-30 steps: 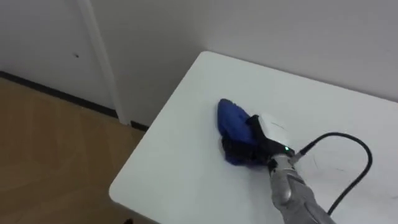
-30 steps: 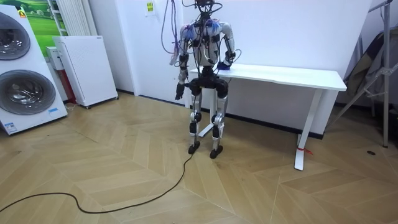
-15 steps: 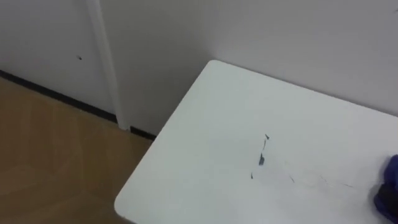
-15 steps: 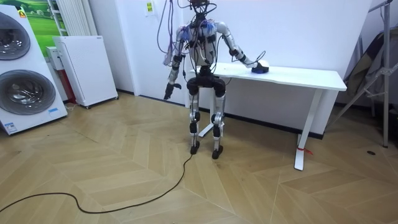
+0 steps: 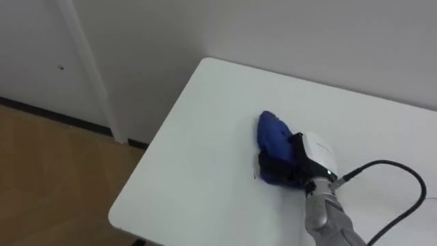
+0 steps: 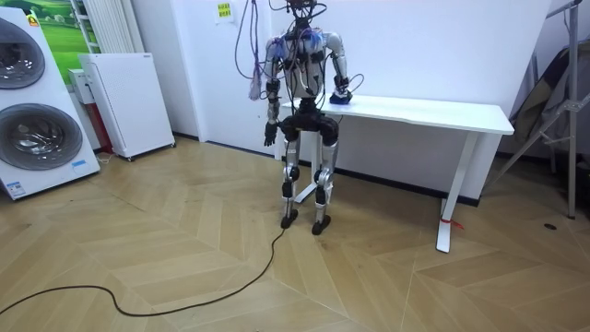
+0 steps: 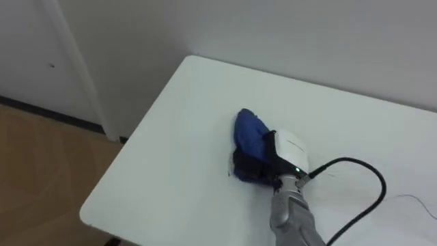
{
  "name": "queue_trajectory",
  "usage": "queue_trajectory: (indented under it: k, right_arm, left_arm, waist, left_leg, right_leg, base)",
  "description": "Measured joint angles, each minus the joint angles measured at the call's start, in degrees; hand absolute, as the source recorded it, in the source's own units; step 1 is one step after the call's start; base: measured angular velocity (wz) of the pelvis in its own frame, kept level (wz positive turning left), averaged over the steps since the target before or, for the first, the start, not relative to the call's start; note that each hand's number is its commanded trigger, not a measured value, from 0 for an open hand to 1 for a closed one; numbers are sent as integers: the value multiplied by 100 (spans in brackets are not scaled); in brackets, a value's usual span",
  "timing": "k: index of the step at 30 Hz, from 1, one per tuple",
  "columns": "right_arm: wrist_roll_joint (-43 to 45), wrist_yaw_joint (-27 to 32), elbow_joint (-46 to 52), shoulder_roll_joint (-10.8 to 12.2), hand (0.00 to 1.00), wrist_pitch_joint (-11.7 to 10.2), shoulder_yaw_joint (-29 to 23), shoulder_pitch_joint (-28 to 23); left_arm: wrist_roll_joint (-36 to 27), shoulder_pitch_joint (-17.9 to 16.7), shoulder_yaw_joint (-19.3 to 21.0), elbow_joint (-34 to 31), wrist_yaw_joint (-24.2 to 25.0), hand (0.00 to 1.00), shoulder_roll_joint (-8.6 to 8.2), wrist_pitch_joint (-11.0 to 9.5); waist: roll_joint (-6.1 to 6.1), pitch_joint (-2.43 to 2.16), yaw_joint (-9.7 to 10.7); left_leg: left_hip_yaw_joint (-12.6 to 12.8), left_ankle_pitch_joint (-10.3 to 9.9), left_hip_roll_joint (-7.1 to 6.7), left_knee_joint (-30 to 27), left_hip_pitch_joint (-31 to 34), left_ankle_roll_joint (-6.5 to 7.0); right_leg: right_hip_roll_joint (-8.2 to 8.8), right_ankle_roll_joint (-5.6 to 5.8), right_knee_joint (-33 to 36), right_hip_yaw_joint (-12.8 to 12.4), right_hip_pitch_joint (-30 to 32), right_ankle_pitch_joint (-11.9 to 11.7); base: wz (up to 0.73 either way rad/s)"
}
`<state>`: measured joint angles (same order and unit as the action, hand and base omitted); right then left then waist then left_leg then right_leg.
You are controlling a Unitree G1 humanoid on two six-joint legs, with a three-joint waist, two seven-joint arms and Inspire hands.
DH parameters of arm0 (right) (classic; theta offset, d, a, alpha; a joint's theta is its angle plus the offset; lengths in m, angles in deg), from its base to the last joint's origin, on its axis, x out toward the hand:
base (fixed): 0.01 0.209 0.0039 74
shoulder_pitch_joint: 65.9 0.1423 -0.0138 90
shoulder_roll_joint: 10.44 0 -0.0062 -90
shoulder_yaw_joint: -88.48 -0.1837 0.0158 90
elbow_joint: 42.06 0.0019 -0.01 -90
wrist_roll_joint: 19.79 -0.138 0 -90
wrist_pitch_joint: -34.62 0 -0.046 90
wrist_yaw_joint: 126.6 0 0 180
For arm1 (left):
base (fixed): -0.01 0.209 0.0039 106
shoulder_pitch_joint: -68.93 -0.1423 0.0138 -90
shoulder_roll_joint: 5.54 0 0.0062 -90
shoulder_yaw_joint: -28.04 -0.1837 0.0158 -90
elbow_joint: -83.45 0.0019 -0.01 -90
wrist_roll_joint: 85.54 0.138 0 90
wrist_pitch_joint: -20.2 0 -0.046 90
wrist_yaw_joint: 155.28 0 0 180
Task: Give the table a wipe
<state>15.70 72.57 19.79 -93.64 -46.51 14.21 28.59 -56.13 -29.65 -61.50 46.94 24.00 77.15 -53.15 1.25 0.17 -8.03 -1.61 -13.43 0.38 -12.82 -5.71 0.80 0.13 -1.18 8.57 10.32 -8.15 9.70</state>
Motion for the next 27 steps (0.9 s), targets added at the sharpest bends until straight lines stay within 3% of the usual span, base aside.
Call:
queue_trajectory:
  k: [2, 4, 6, 9, 11, 14, 16, 17, 19, 20, 21, 22, 23, 24, 25, 27]
  right_arm:
    - [-6, 206, -235, -92, 100, -232, -240, -66]
    - [-118, 535, -520, -333, 100, -576, -632, -281]
    - [-380, 894, -823, -599, 100, -834, -1503, -747]
    - [-623, 1229, -1605, -840, 100, -894, -2451, -897]
    - [-642, 1258, -1842, -988, 100, -893, -2675, -1002]
    - [-645, 1254, -1898, -1051, 100, -850, -2696, -1083]
    - [-645, 1250, -1849, -1020, 100, -674, -2525, -1025]
    - [-637, 1234, -1785, -920, 100, -468, -2306, -847]
    - [-630, 1232, -1710, -748, 100, -155, -1950, -537]
    - [-611, 1231, -1651, -556, 100, 55, -1674, -326]
    - [-563, 1220, -1496, -311, 100, 260, -1429, -210]
    - [-545, 1201, -1393, -175, 100, 348, -1279, -134]
    - [-393, 1115, -1246, 64, 100, 455, -917, 114]
    - [-332, 994, -1202, 314, 100, 493, -557, 462]
    - [-319, 941, -1189, 440, 100, 490, -379, 628]
    - [-328, 646, -1141, 690, 100, 342, 173, 1267]
  left_arm:
    - [-3, -296, 103, -1, -27, 0, 66, 30]
    - [1, -504, 302, 11, -27, 0, 120, 33]
    - [66, -665, 743, -7, -22, 0, 198, 3]
    - [263, -760, 1070, -93, 10, 0, 364, 12]
    - [291, -734, 1079, -125, 32, 0, 412, 4]
    - [278, -593, 1025, -98, 72, 0, 399, -108]
    - [260, -426, 873, -27, 68, 0, 384, -163]
    - [260, -277, 701, 87, 3, 0, 375, -209]
    - [226, -59, 470, 285, -146, 0, 348, -250]
    - [203, 136, 323, 544, -228, 0, 335, -271]
    - [225, 360, 220, 739, -268, 0, 313, -275]
    - [223, 450, 145, 766, -276, 0, 313, -276]
    - [223, 581, 110, 769, -279, 0, 313, -308]
    - [230, 702, 112, 749, -274, 0, 323, -308]
    - [230, 755, 111, 713, -267, 0, 333, -308]
    - [225, 1041, 42, 551, -198, 0, 415, -315]
  waist:
    - [34, -18, 162]
    - [56, -25, 310]
    - [69, -62, 442]
    - [93, -80, 525]
    - [95, -86, 621]
    - [73, -93, 615]
    - [38, -98, 459]
    - [22, -96, 284]
    - [-7, -92, -23]
    - [-31, -76, -172]
    - [-35, -77, -286]
    - [-31, -74, -343]
    - [-31, -69, -506]
    - [-36, -54, -646]
    - [-42, -43, -664]
    - [13, 24, -630]
  left_leg:
    - [-25, 6, -46, -1, -11, 10]
    - [-17, 24, -103, 10, -83, 42]
    - [143, 44, -107, 50, -145, 81]
    - [308, 34, -100, 86, -243, 115]
    - [352, 7, -94, 76, -311, 161]
    - [498, -112, -74, -48, -383, 263]
    - [772, -162, -14, -132, -412, 292]
    - [935, -172, 11, -181, -413, 309]
    - [987, -264, 67, -231, -385, 311]
    - [1064, -333, 138, -386, -341, 291]
    - [1116, -415, 231, -549, -243, 238]
    - [1138, -441, 290, -624, -169, 204]
    - [1192, -466, 401, -709, 3, 113]
    - [995, -443, 462, -753, 186, 51]
    - [829, -431, 494, -784, 303, 19]
    - [-69, -289, 593, -820, 752, -188]
  right_leg:
    - [50, 39, -69, 98, -85, 25]
    - [110, 84, -104, 81, -206, 51]
    - [179, 119, -72, 42, -314, 72]
    - [198, 123, 63, -65, -344, 70]
    - [219, 141, 165, -90, -372, 80]
    - [270, 289, 570, -90, -197, 200]
    - [332, 319, 990, -147, 45, 247]
    - [345, 322, 1237, -227, 255, 249]
    - [355, 326, 1442, -109, 445, 252]
    - [448, 270, 1802, 20, 566, 312]
    - [678, 316, 2225, 81, 628, 422]
    - [814, 358, 2332, 83, 681, 484]
    - [1076, 434, 2391, 43, 762, 539]
    - [1244, 477, 2149, -18, 822, 528]
    - [1301, 503, 1960, -20, 825, 513]
    - [1293, 709, 789, -65, 728, 253]
  base:
    - [42]
    - [64]
    - [64]
    - [11]
    - [-11]
    - [-49]
    - [-85]
    - [-126]
    - [-138]
    - [-103]
    - [-81]
    - [-64]
    - [-73]
    - [-72]
    - [-44]
    - [21]
